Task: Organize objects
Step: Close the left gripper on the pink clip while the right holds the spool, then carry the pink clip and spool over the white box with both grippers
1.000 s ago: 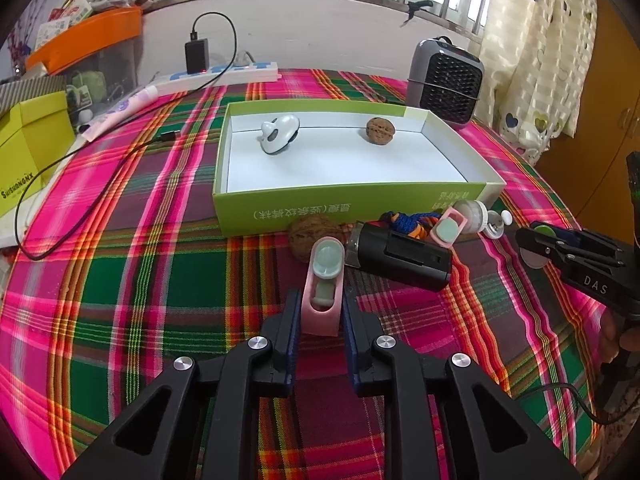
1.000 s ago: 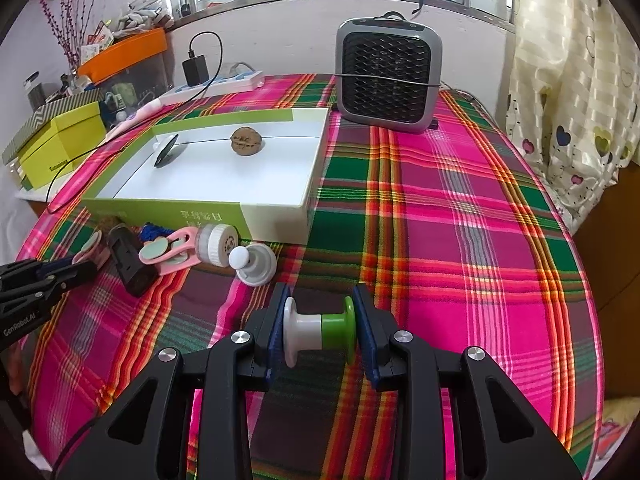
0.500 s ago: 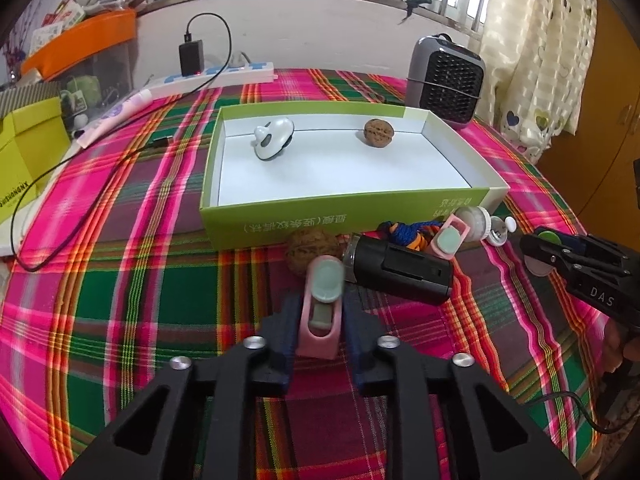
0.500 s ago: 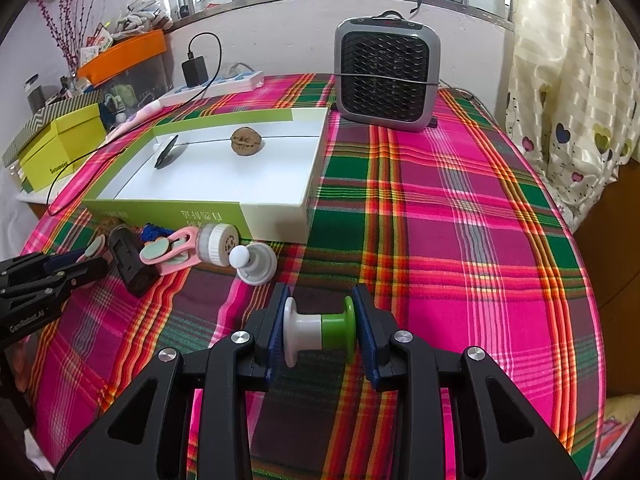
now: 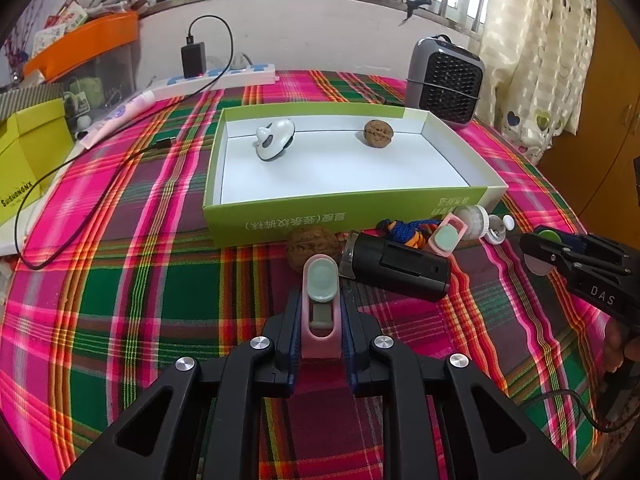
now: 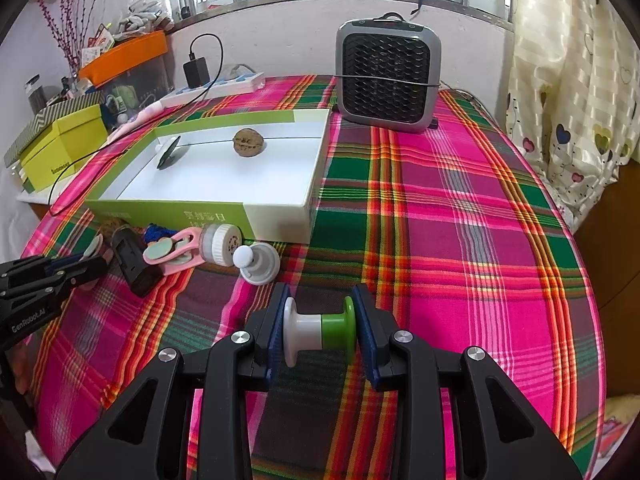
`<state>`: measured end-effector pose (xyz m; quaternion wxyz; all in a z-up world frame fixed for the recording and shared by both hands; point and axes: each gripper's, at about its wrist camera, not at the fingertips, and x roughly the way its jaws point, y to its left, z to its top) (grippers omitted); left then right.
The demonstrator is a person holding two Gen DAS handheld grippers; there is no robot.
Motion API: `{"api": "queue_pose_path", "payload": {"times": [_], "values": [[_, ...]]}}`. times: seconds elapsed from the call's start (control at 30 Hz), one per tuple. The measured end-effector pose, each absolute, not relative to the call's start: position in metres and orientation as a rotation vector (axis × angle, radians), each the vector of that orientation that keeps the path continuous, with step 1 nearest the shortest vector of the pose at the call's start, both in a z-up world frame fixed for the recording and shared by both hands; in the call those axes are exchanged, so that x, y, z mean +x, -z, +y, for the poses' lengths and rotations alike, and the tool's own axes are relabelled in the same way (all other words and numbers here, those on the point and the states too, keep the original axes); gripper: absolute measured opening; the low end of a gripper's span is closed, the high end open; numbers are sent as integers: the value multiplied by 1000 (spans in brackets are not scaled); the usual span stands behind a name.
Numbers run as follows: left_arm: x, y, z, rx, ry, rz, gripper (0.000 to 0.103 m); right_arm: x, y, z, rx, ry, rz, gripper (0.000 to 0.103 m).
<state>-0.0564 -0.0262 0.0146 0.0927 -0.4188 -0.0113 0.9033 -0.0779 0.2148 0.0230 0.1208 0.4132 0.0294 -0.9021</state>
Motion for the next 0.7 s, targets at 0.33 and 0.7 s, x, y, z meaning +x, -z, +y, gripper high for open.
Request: {"api": "queue_pose_path", "payload": {"times": [0.33, 0.7], "values": [[-49, -22, -26, -1216, -2693, -35, 16, -71, -29, 212, 1189, 2635, 87, 33], [-46, -39, -23, -1162, -2700, -42, 16, -64, -44, 206, 1139, 2635, 83, 33]]}}
